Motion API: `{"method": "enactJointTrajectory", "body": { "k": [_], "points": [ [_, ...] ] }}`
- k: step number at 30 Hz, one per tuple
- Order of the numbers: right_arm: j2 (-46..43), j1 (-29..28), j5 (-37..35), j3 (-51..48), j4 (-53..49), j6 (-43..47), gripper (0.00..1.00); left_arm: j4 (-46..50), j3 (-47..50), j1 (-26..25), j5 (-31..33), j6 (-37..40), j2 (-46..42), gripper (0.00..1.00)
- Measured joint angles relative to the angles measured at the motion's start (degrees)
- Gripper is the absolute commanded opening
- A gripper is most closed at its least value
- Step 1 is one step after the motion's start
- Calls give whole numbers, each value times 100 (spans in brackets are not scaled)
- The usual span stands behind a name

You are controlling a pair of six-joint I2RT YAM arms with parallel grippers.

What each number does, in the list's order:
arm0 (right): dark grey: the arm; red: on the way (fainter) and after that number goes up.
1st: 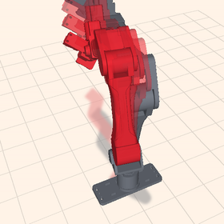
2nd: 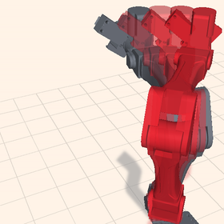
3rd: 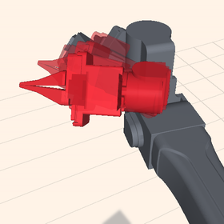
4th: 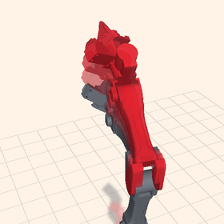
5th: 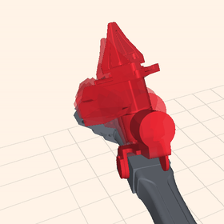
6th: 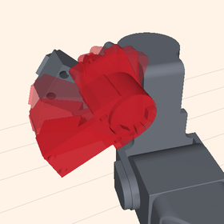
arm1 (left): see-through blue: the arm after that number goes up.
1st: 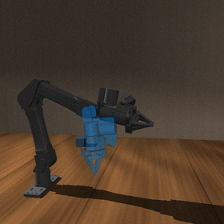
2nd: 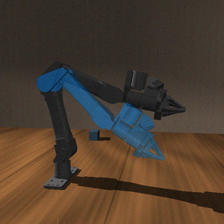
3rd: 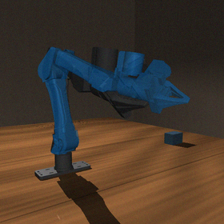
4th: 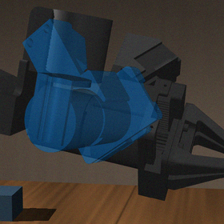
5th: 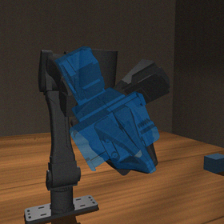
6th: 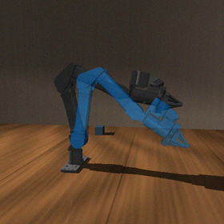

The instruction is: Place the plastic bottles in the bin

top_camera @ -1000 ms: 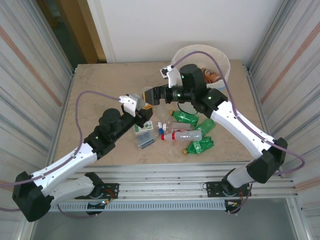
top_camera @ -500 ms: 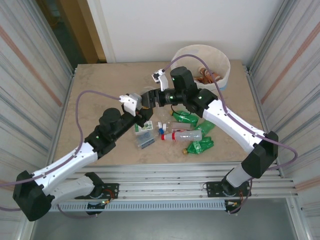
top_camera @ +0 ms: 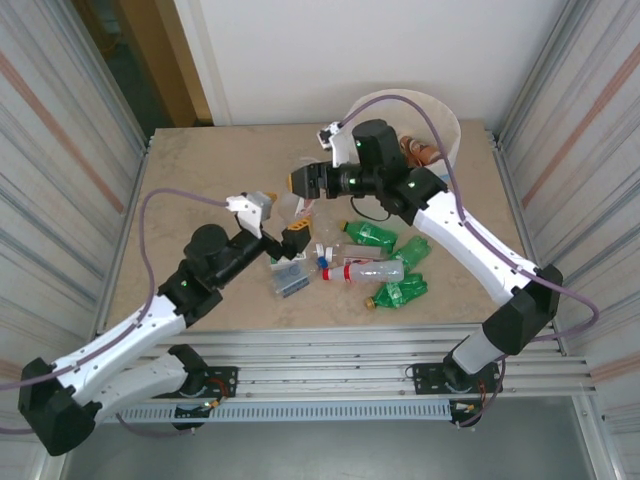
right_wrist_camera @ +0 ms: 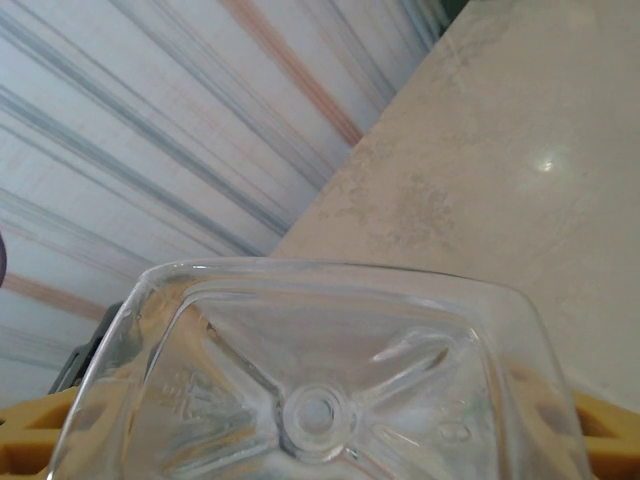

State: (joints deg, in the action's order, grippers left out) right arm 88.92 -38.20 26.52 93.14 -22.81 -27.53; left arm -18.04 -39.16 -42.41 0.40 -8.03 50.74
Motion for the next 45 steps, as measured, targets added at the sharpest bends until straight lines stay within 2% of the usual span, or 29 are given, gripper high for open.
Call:
{"method": "enactJointTrajectory", "body": {
  "k": [6, 12, 21, 26, 31, 39, 45],
  "points": [
    [4, 293, -254, 807, -433, 330, 35, 297, 376, 0, 166, -131, -852, 99],
    [87, 695, -584, 1912, -844, 841, 34, 1121, 610, 0, 686, -529, -1707, 99],
    [581, 1987, -911, 3095, -1416, 1093, 34, 2446, 870, 0, 1530, -1318, -2570, 99],
    [1290, 2594, -1032, 4024, -2059, 1185, 33, 2857, 892, 0, 1840, -1480, -2743, 99],
    [1969, 2927, -1067, 4741, -2682, 1307, 32, 3056, 892, 0, 1976, -1539, -2750, 99],
    [2599, 3040, -1143, 4850, -3348, 1526, 32, 3195, 892, 0, 2050, -1587, -2680, 99],
    [2732, 3023, -1325, 4850, -3676, 1762, 32, 3193, 892, 0, 2046, -1585, -2455, 98]
  ]
}}
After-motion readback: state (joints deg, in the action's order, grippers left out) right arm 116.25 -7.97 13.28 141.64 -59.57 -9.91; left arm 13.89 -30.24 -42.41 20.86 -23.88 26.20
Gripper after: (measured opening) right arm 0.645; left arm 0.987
